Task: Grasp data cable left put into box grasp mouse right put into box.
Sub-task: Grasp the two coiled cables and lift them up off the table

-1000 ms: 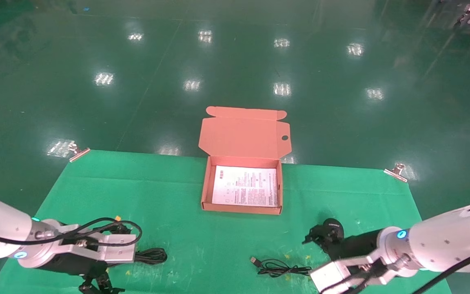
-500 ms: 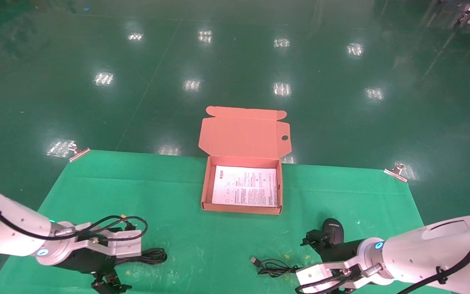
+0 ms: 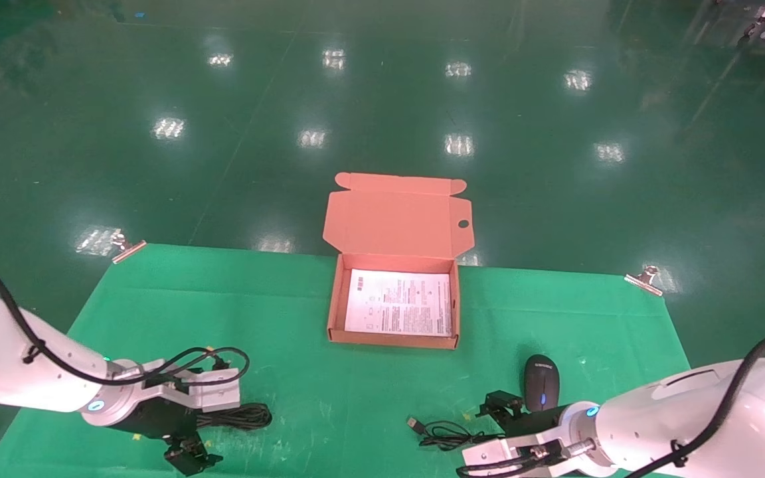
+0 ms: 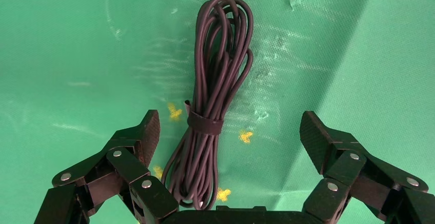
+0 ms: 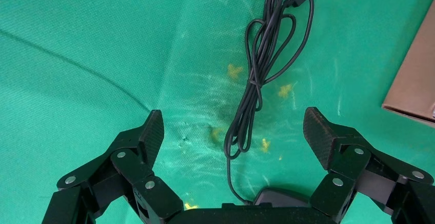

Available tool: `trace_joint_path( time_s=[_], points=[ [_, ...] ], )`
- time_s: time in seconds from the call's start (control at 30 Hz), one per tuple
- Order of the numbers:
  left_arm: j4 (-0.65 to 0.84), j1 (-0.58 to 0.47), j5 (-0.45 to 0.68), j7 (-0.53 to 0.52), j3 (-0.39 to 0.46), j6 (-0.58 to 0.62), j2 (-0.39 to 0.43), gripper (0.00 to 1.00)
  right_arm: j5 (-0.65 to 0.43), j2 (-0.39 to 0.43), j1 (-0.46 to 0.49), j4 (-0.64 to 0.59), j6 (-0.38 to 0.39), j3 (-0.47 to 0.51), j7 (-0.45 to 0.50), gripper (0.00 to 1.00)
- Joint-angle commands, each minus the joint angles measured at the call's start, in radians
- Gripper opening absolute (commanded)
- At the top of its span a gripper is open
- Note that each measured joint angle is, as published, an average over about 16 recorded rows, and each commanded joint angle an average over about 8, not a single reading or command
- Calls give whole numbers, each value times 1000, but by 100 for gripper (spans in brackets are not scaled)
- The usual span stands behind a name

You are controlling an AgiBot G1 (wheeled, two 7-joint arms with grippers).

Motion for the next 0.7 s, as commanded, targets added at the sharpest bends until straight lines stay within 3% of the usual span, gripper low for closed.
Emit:
trace_joint_path(
  time_s=[0.03,0.33,0.4,0.6,0.67,0.7],
  points=[
    [21,0,5,11,3,-8,12,100,-3,-9,-3,-14,4,-2,3,100],
    [86,3,-7,55,-4,-31,22,100,-23,-42,-17,-77,40,-11,-6,100],
    [99,2,-10,60,-6,-33,24,88,-28,-49,-18,-91,50,-13,-10,95],
    [129,-1,-17,69,-10,-35,31,13,-37,-65,-22,-119,74,-15,-18,20],
    [134,-1,-18,71,-10,-36,31,0,-38,-67,-23,-124,77,-15,-18,0],
    [136,-1,-18,72,-10,-36,32,0,-38,-68,-23,-125,79,-15,-18,0]
  ],
)
